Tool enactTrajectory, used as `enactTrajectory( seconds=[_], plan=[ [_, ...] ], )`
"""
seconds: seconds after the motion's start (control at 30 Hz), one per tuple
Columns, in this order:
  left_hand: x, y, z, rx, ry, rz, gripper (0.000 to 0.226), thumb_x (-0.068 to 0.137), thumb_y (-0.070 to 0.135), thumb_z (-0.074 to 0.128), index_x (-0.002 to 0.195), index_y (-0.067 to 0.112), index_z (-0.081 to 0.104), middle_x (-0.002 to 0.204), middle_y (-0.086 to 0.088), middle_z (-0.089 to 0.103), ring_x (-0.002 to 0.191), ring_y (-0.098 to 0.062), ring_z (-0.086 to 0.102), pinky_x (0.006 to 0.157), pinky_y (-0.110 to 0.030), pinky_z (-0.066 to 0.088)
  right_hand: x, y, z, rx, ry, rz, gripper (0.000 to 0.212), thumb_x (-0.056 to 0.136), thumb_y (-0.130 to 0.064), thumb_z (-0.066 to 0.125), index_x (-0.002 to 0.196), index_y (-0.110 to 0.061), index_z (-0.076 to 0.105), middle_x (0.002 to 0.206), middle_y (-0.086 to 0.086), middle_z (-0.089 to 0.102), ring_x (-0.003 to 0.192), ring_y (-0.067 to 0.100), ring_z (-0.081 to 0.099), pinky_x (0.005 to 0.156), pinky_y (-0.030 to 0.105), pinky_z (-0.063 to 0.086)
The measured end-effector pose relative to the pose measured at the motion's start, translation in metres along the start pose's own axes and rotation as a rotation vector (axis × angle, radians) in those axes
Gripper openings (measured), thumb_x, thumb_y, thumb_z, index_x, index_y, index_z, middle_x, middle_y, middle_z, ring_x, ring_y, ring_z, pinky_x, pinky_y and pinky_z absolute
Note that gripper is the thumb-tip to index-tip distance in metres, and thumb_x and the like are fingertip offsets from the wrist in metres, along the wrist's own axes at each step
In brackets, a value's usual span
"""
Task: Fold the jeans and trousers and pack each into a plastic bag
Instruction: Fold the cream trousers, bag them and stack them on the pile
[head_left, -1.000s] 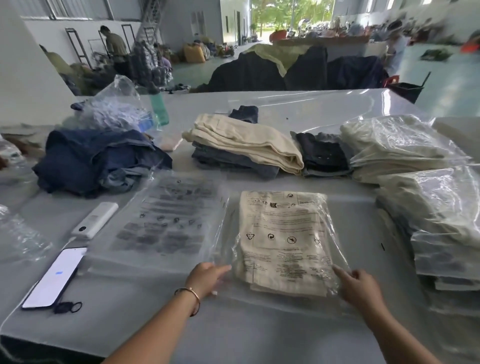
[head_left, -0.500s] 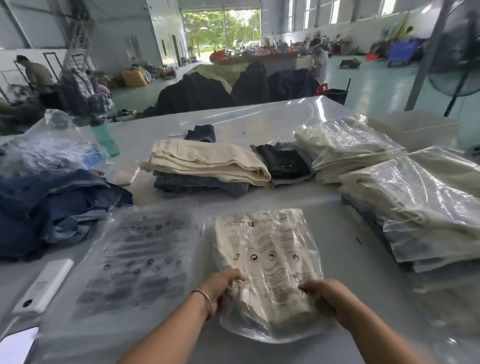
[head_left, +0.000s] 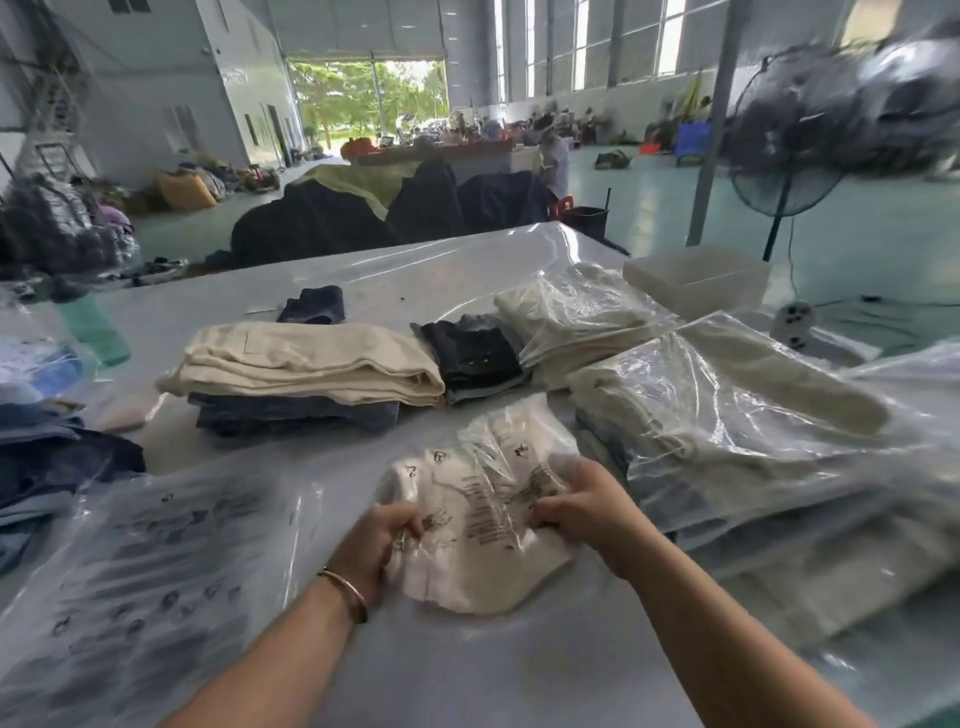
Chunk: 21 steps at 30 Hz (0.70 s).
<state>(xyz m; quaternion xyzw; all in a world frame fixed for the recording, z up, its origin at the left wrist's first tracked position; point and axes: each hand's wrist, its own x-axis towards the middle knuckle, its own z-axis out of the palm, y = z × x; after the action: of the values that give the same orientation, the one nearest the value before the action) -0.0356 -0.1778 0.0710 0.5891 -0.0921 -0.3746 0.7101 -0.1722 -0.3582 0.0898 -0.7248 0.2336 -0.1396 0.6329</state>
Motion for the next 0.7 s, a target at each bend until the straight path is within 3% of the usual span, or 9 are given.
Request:
enactTrajectory(
  seconds=[0.13,0.2,0.27,0.33,0.43,0.5,0.57,0.63,0.7],
  plan=[
    [0.018,0.027,0.080,0.025,-0.080,0.173,0.060,0.048,-0.006,0.050,0.108,-0.002,0.052,0.074,-0.019,0.050,0.054,-0.024,0.052,0.052,-0.025,0.045,0.001,-0.044,-0.074,-0.312,0.161,-0.259,0.021,0.064,0.004,0.068,0.078,-0.009,0.061,0.079,0.012,0.070,0.072,0.026,0.067,0.064,0.039,0.054],
    [0.027,0.041,0.124,0.070,-0.120,0.272,0.054,0.048,-0.007,0.053,0.101,0.002,0.051,0.066,-0.016,0.050,0.042,-0.020,0.047,0.040,-0.019,0.038,0.000,-0.057,-0.113,-0.381,0.253,-0.333,0.022,0.066,0.001,0.068,0.077,-0.015,0.058,0.076,0.004,0.069,0.071,0.020,0.067,0.062,0.039,0.055],
    [0.036,0.053,0.167,0.077,-0.193,0.384,0.048,0.051,-0.009,0.054,0.098,0.005,0.055,0.069,-0.016,0.060,0.047,-0.018,0.057,0.040,-0.021,0.043,-0.004,-0.067,-0.151,-0.371,0.340,-0.391,0.026,0.068,0.001,0.070,0.081,-0.018,0.058,0.076,-0.002,0.068,0.072,0.007,0.067,0.062,0.030,0.057],
    [0.047,0.064,0.206,0.054,-0.279,0.451,0.054,0.056,-0.014,0.055,0.107,0.001,0.055,0.083,-0.013,0.069,0.071,-0.025,0.069,0.055,-0.029,0.053,-0.006,-0.077,-0.190,-0.367,0.460,-0.464,0.031,0.066,0.001,0.073,0.085,-0.018,0.058,0.072,-0.012,0.068,0.068,-0.002,0.065,0.059,0.020,0.053],
    [0.069,0.068,0.261,0.049,-0.330,0.414,0.051,0.066,-0.019,0.056,0.112,0.002,0.054,0.099,-0.028,0.063,0.094,-0.042,0.060,0.083,-0.049,0.049,-0.002,-0.084,-0.250,-0.307,0.676,-0.536,0.036,0.065,-0.008,0.081,0.087,-0.020,0.055,0.073,-0.015,0.068,0.064,0.000,0.064,0.053,0.016,0.048],
    [0.084,0.059,0.289,0.026,-0.312,0.271,0.042,0.075,-0.015,0.054,0.116,-0.005,0.054,0.096,-0.030,0.061,0.089,-0.039,0.060,0.086,-0.051,0.049,0.008,-0.075,-0.289,-0.407,0.927,-0.439,0.036,0.068,-0.025,0.082,0.091,-0.021,0.055,0.085,-0.002,0.066,0.068,0.013,0.059,0.054,0.019,0.039],
    [0.097,0.035,0.308,0.080,-0.302,0.083,0.015,0.085,-0.001,0.056,0.098,-0.004,0.063,0.068,-0.014,0.063,0.058,-0.021,0.058,0.060,-0.032,0.051,0.021,-0.055,-0.319,-0.547,1.064,-0.270,0.038,0.077,-0.036,0.074,0.104,-0.016,0.055,0.102,0.007,0.064,0.085,0.026,0.059,0.066,0.026,0.035],
    [0.109,0.002,0.315,0.219,-0.252,-0.059,0.016,0.092,0.009,0.056,0.079,0.006,0.066,0.046,0.001,0.050,0.036,-0.007,0.041,0.043,-0.022,0.041,0.030,-0.027,-0.330,-0.770,0.981,-0.026,0.048,0.084,-0.045,0.065,0.120,-0.017,0.053,0.119,0.010,0.059,0.105,0.031,0.056,0.081,0.036,0.042],
    [0.118,-0.025,0.311,0.351,-0.156,-0.087,0.023,0.093,0.007,0.056,0.071,0.008,0.060,0.050,0.001,0.055,0.040,-0.007,0.042,0.042,-0.019,0.035,0.037,0.002,-0.325,-1.013,0.756,0.122,0.055,0.087,-0.053,0.056,0.133,-0.025,0.046,0.135,0.008,0.050,0.121,0.030,0.047,0.097,0.045,0.041]
  ],
)
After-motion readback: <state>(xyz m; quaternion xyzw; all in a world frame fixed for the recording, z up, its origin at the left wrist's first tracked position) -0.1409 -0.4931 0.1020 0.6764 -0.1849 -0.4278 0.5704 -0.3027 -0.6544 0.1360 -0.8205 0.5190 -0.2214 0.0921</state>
